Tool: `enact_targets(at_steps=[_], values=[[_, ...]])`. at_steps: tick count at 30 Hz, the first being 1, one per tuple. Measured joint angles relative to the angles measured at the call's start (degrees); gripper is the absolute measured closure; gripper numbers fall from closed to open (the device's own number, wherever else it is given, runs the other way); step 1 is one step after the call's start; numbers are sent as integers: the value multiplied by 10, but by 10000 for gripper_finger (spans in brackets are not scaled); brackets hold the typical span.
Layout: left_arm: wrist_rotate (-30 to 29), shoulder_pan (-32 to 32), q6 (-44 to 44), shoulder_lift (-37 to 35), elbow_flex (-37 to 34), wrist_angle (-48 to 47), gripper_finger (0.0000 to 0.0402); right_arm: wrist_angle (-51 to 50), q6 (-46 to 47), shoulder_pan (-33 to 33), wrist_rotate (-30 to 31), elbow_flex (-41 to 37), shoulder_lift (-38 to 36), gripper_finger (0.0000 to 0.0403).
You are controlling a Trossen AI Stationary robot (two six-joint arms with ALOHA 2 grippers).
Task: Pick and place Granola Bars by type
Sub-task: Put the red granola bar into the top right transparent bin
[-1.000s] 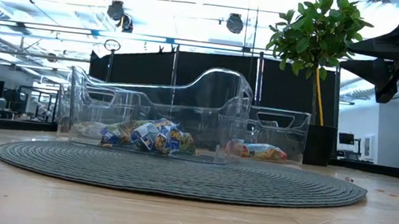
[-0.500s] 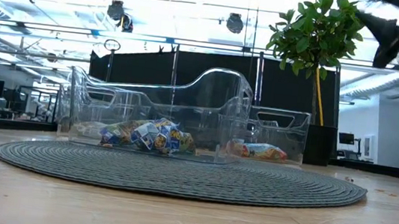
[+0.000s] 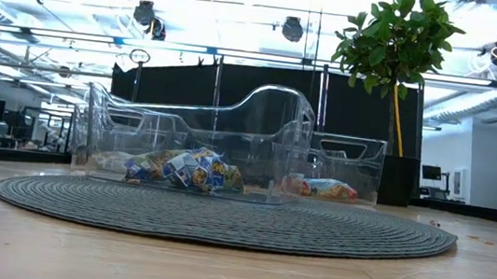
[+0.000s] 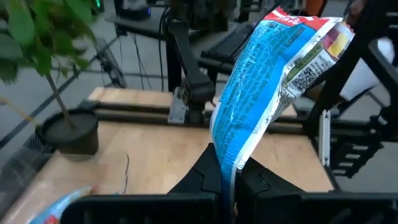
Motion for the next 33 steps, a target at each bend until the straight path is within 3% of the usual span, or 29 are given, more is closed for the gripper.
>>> enact_targets(at_steps=[6,12,18,26,33], values=[[30,31,21,-40,0,2,392,-50,-72,-6,29,195,174,232],[46,58,40,-96,0,4,392,-147,-70,-70,49,368,320,232],[65,78,53,-134,0,0,393,-193,-20,-158,-70,496,455,220],[26,109,39,-153,0,-3,393,-192,22,-203,-154,595,580,188],[49,131,37,-154,0,-5,393,-185,52,-210,-162,617,626,185]])
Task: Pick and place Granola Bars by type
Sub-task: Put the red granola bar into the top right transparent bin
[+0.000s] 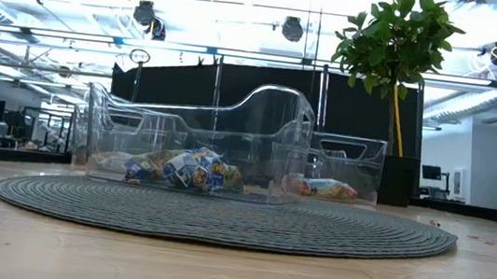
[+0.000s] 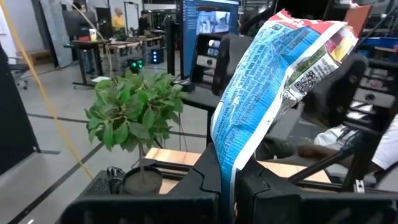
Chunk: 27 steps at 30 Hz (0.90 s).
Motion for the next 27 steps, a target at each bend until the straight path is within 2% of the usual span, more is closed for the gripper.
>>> enact_targets(at_steps=[15,27], values=[[-4,-14,-2,32,0,-19,393,-5,26,-1,-19,0,12,188],[-9,-14,0,33,0,-17,393,-26,27,-2,-27,0,11,251]])
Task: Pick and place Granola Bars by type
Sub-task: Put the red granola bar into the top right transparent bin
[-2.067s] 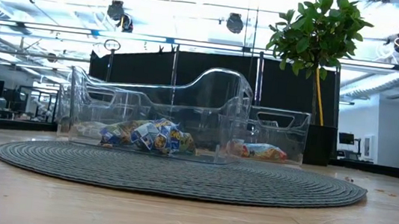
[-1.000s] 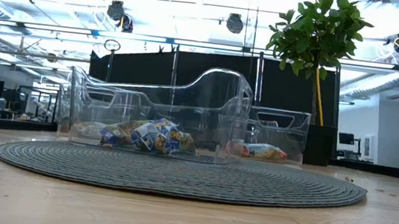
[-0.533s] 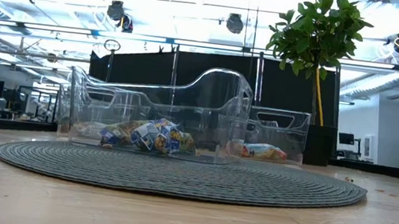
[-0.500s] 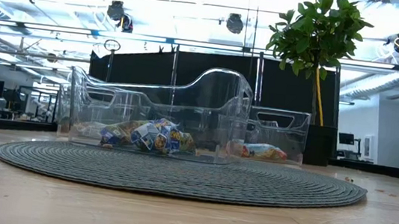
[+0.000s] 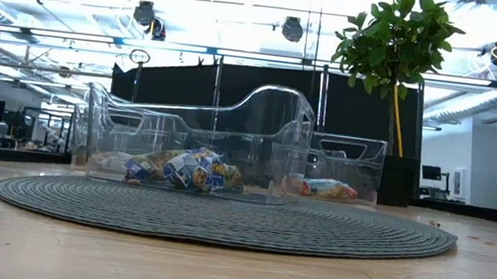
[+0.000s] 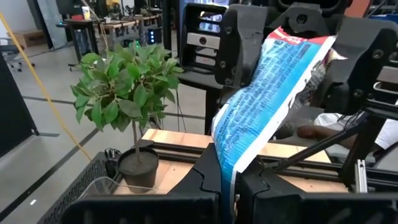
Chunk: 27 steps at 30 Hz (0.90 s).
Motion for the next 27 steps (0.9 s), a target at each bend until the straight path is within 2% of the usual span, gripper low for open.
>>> enact_targets(at_steps=[11,18,21,27], values=[[28,0,-2,0,0,19,393,1,-20,0,0,0,0,356],[42,0,-12,0,0,21,391,1,-39,0,-1,0,0,374],[47,0,-22,0,0,21,362,0,-43,0,-2,0,0,375],[47,0,-26,0,0,21,273,0,-44,0,-2,0,0,378]])
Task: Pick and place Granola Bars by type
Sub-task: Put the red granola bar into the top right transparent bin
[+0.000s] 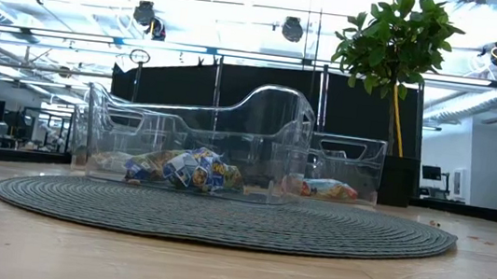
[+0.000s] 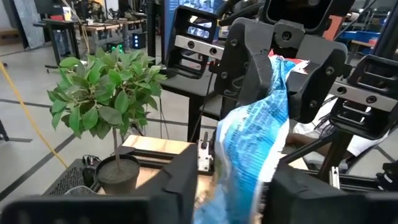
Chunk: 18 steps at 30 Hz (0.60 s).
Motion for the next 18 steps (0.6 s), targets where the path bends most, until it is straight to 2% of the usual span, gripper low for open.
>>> enact_targets(at_steps=[4,8,11,18], values=[[7,0,9,0,0,0,214,0,-3,0,0,0,0,379],[65,0,29,0,0,3,164,-4,-6,0,4,0,0,380],[83,0,26,-1,0,1,132,-5,-13,0,23,0,0,380],[52,26,28,-50,0,-99,81,-38,-9,-21,35,-1,-13,381]])
